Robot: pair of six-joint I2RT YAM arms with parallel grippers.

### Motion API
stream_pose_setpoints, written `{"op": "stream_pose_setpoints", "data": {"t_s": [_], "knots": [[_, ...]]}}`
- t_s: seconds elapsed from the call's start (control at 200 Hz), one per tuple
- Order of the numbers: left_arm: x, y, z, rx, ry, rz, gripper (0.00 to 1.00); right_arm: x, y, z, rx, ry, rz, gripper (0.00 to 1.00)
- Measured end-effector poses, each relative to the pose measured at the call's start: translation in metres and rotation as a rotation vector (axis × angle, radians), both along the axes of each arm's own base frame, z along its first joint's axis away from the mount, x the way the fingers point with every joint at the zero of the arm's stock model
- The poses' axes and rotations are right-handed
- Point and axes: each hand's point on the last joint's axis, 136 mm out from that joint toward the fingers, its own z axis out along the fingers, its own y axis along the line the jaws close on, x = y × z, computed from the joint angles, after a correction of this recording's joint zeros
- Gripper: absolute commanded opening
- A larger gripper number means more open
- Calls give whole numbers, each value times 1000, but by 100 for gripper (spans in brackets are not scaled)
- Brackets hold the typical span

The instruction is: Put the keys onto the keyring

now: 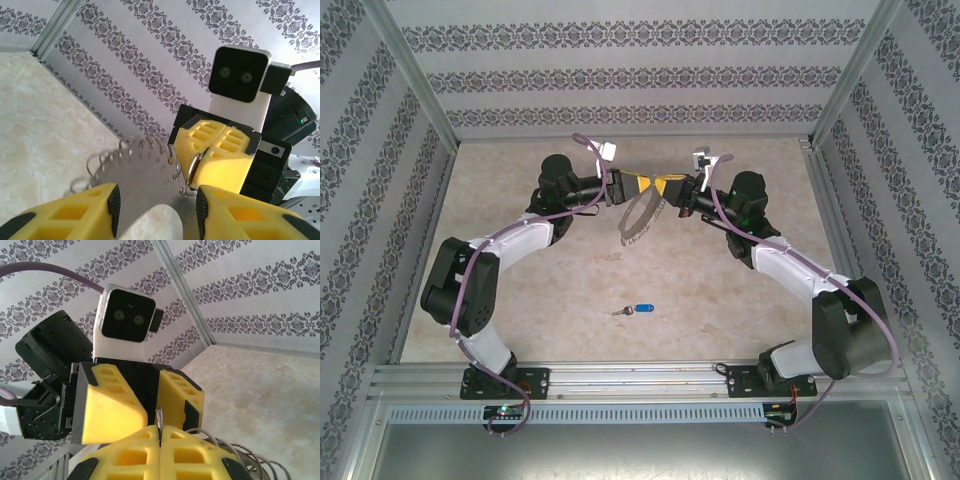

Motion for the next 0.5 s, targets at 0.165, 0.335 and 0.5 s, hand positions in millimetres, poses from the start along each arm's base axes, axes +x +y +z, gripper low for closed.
{"op": "stream_pose_setpoints", "data": {"t_s": [0.165, 0.335, 0.5], "knots": [[-1, -4, 3, -26, -1, -15, 39, 3, 1, -4, 4, 15, 1, 0], [-1, -6, 2, -38, 7, -21, 35, 3, 1, -2, 10, 10, 0, 0], [-1, -6, 4, -47, 1, -22, 33, 3, 1, -2, 15, 18, 1, 0]]}}
